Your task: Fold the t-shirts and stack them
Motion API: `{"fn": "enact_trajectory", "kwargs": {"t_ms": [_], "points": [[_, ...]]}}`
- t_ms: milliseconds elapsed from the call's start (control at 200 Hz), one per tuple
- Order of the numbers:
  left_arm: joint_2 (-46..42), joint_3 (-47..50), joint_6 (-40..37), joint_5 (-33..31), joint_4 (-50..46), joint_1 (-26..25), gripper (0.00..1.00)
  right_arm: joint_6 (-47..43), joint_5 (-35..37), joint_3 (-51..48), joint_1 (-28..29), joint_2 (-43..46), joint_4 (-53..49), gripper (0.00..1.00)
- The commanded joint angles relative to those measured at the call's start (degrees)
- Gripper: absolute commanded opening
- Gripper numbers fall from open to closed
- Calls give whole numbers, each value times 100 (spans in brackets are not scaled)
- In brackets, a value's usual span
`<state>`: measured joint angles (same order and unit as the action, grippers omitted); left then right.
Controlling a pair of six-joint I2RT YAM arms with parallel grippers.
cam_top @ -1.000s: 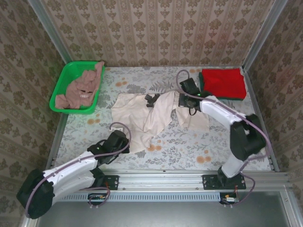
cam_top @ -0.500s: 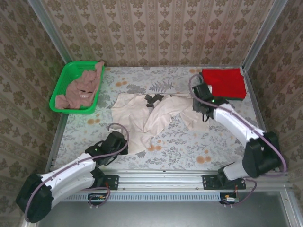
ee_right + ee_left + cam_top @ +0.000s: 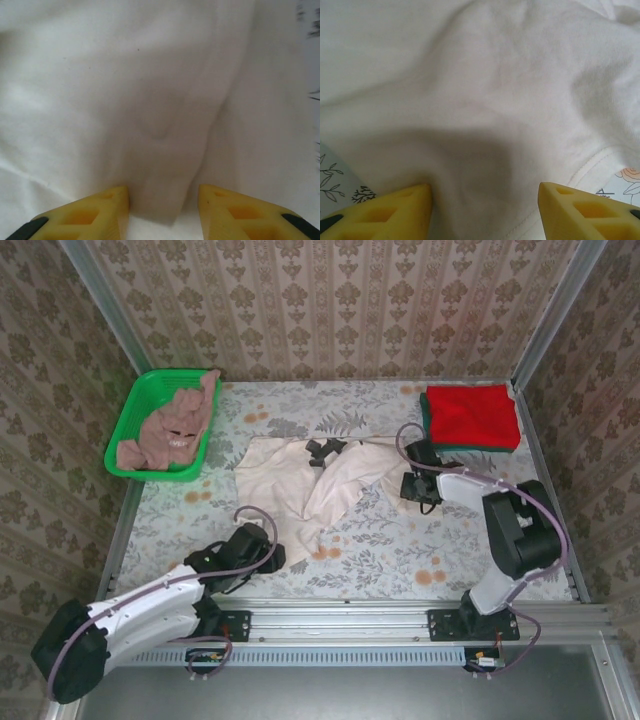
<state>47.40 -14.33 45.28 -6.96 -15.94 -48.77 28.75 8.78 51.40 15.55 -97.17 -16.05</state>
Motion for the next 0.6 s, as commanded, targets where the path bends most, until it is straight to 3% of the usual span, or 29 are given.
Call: {"fn": "enact_trajectory", "kwargs": {"t_ms": [0, 90, 290, 595], "points": [[-91, 66, 217, -238, -62, -143, 57, 67, -61, 222, -12, -227, 172, 42], [-95, -137, 390, -625, -593, -312, 57, 142, -24, 177, -29, -162, 153, 41], [-317, -646, 610, -1384, -1548, -671, 66, 175, 124, 283, -56, -253, -34, 27], [-774, -576, 1183, -1750, -2147, -1072, 61, 151, 124, 225, -55, 12, -58, 8]]}}
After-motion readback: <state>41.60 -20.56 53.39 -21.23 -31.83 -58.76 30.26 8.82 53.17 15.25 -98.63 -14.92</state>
